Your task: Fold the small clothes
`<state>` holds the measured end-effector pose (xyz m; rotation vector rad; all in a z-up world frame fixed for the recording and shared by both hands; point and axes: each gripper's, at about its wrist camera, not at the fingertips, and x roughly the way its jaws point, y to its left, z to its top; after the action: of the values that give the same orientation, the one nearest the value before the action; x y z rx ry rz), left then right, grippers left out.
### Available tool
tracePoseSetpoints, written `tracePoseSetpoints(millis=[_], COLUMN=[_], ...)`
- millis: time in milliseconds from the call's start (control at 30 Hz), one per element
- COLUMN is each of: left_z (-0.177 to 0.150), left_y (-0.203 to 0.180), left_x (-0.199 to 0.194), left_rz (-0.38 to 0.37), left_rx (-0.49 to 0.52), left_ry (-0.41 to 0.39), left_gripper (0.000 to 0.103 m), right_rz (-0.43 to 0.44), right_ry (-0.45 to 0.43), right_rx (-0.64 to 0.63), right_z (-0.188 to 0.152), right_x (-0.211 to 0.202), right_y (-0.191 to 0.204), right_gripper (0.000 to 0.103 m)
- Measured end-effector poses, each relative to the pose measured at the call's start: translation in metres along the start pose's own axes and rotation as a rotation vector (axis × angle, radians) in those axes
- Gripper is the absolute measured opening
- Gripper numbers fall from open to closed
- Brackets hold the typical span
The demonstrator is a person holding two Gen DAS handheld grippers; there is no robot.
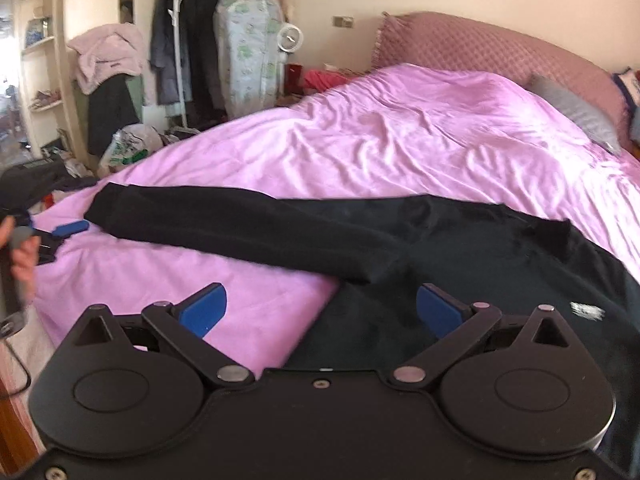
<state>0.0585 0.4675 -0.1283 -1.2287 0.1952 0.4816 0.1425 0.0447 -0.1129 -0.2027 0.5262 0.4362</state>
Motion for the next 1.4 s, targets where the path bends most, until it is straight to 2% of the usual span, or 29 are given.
tracePoseSetpoints(millis=[133,267,300,333,367,467,667,800,933,1033,1167,1267,1400], left_z=[0.024,0.032,0.034,0.036,0.030,0.024,0.027,0.026,0.010,-0.023,-0.094,-0.174,-0.290], left_y=[0.019,0.027,0.027,0.026,0.027,0.039,0.022,-0.023,-0.095,-0.163,-0.242,-0.302,-0.351], left_x=[0.022,0.045,0.049,0.052,0.059,0.064,0.056,0.041,0.029,0.025,0.022,0.026,0.029], left_rz=[0.044,0.064,0.058,0.053,0.054,0.048,-0.004,-0.094,-0.225,-0.345,-0.482,-0.586,-0.655], left_rx=[-0.041,-0.062,-0.060,-0.056,-0.053,-0.103,-0.082,-0.006,0.090,0.176,0.269,0.338,0.415], left_ry=[-0.055,-0.076,-0.077,-0.085,-0.083,-0.075,-0.096,-0.091,-0.045,0.018,0.133,0.261,0.394], left_gripper=[0.058,0.058,0.053,0.043,0.005,0.004,0.004,0.004,0.004,0.004,0.004,0.004,0.004], right_rz=[0.002,0.009,0.013,0.013,0.013,0.009,0.005,-0.009,-0.040,-0.075,-0.123,-0.157,-0.199], right_ry=[0.001,0.032,0.042,0.059,0.078,0.113,0.132,0.127,0.128,0.131,0.129,0.116,0.111], right_rx=[-0.038,-0.019,-0.019,-0.021,-0.027,-0.036,-0.027,0.005,0.062,0.123,0.221,0.296,0.388], right_z=[0.006,0.006,0.003,-0.001,-0.004,-0.013,-0.016,-0.019,-0.030,-0.043,-0.063,-0.079,-0.103], right_x=[0.027,0.038,0.040,0.041,0.043,0.046,0.042,0.027,0.002,-0.018,-0.046,-0.069,-0.092], right_y=[0.009,0.010,0.010,0.011,0.012,0.013,0.006,-0.014,-0.048,-0.079,-0.124,-0.158,-0.198], right_gripper=[0.103,0.103,0.103,0.103,0.103,0.103,0.103,0.103,0.103,0.103,0.103,0.103,0.103])
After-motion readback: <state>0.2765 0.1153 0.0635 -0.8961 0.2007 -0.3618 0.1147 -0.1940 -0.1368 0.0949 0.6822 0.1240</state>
